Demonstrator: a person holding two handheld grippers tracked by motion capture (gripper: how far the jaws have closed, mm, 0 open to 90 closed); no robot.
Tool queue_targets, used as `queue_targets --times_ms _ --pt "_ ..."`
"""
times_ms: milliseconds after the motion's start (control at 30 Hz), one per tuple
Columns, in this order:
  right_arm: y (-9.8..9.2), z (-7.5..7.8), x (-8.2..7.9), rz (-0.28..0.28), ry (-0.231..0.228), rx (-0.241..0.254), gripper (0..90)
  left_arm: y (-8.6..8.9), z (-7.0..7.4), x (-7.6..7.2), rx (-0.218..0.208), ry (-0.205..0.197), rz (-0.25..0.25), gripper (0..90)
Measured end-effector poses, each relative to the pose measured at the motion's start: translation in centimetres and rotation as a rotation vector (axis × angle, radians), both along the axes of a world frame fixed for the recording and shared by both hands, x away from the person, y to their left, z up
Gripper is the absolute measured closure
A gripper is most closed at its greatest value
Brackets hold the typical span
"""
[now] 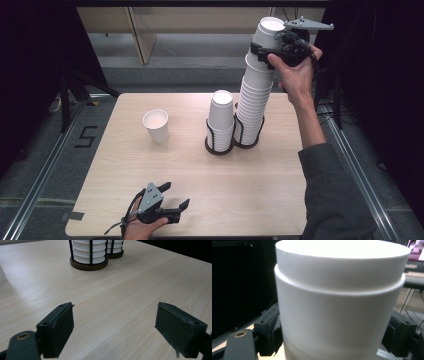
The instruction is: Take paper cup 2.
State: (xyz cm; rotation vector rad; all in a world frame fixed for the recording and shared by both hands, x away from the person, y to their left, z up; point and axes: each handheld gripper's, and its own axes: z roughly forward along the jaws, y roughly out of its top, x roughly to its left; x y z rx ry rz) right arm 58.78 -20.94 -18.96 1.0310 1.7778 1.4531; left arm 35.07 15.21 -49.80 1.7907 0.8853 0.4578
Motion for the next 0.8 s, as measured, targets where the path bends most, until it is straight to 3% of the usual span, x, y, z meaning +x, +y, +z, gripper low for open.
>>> queue_targets --times_ms 433,633,800 --pt "-0.5 4.5 -1.8 -0.035 -0.102 0.015 19.3 0.1 0.2 0.0 0.006 -0.004 -0.004 14.7" --pt "-1.0 5.3 -3.9 -0.019 -0.098 -0.004 19.3 0.2 0.1 0.2 -0.006 -0.002 -0.002 14.7" --pt "-1.7 5.1 -6.4 0.022 -0.095 -0.026 19.3 0.2 0.1 0.1 0.006 0.006 0.005 14.7"
